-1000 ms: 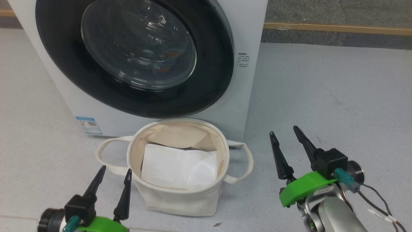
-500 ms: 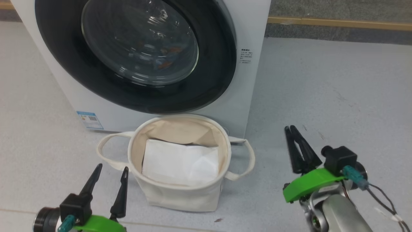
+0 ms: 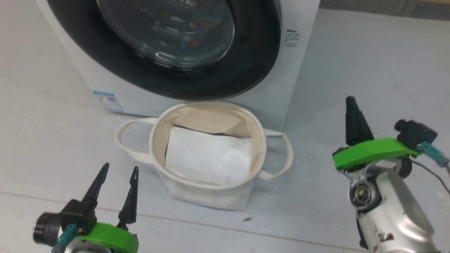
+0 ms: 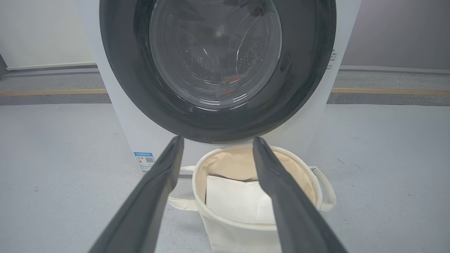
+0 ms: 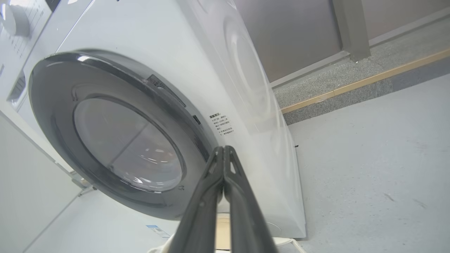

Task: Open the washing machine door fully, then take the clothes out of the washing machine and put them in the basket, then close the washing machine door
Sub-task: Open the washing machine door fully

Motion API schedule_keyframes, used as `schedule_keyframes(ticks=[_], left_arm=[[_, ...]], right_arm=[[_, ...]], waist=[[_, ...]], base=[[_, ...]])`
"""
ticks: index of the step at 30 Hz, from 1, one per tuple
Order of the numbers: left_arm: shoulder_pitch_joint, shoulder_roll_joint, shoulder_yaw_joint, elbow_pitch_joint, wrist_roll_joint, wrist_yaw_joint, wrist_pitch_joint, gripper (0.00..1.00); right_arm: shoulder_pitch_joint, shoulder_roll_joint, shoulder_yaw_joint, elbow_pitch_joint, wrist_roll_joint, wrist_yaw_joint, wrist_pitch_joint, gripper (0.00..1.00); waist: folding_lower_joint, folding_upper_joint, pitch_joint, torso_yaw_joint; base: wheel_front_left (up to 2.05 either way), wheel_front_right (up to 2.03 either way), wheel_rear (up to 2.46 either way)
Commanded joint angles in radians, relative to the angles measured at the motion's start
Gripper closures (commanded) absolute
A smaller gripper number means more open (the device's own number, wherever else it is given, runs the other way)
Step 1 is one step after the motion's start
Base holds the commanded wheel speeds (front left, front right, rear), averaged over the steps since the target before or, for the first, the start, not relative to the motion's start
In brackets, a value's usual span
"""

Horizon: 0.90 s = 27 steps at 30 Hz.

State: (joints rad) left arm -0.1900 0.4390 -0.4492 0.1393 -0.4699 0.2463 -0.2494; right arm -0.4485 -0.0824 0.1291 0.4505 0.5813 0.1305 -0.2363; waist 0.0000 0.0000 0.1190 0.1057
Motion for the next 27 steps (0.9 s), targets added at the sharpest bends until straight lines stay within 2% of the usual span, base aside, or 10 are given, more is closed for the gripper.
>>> schedule_keyframes(ticks=[1, 8, 14, 19, 27], left_arm=[[-0.054, 0.038, 0.048, -0.033, 0.001, 0.005, -0.010, 0.00], [-0.089, 0.030, 0.040, -0.053, 0.010, -0.001, -0.011, 0.00], [-0.116, 0.002, 0.040, -0.061, 0.017, -0.007, -0.012, 0.00], [-0.135, -0.032, 0.047, -0.058, 0.027, -0.019, -0.012, 0.00], [-0.155, -0.093, 0.071, -0.041, 0.056, -0.051, -0.012, 0.00]], right_arm=[[-0.061, -0.005, 0.011, -0.020, 0.066, 0.000, -0.008, 1.00], [-0.186, -0.055, 0.004, 0.041, 0.360, 0.000, 0.051, 1.00], [-0.303, -0.101, 0.026, 0.068, 0.550, 0.000, 0.126, 1.00], [-0.400, -0.131, 0.040, 0.093, 0.664, 0.000, 0.193, 1.00], [-0.527, -0.172, 0.065, 0.140, 0.749, 0.000, 0.246, 1.00]], waist=[[0.0000, 0.0000, 0.025, 0.018], [0.0000, 0.0000, 0.101, 0.053], [0.0000, 0.0000, 0.172, 0.082], [0.0000, 0.0000, 0.222, 0.111], [0.0000, 0.0000, 0.278, 0.158]], base=[[0.00, 0.00, 0.00], [0.00, 0.00, 0.00], [0.00, 0.00, 0.00], [0.00, 0.00, 0.00], [0.00, 0.00, 0.00]])
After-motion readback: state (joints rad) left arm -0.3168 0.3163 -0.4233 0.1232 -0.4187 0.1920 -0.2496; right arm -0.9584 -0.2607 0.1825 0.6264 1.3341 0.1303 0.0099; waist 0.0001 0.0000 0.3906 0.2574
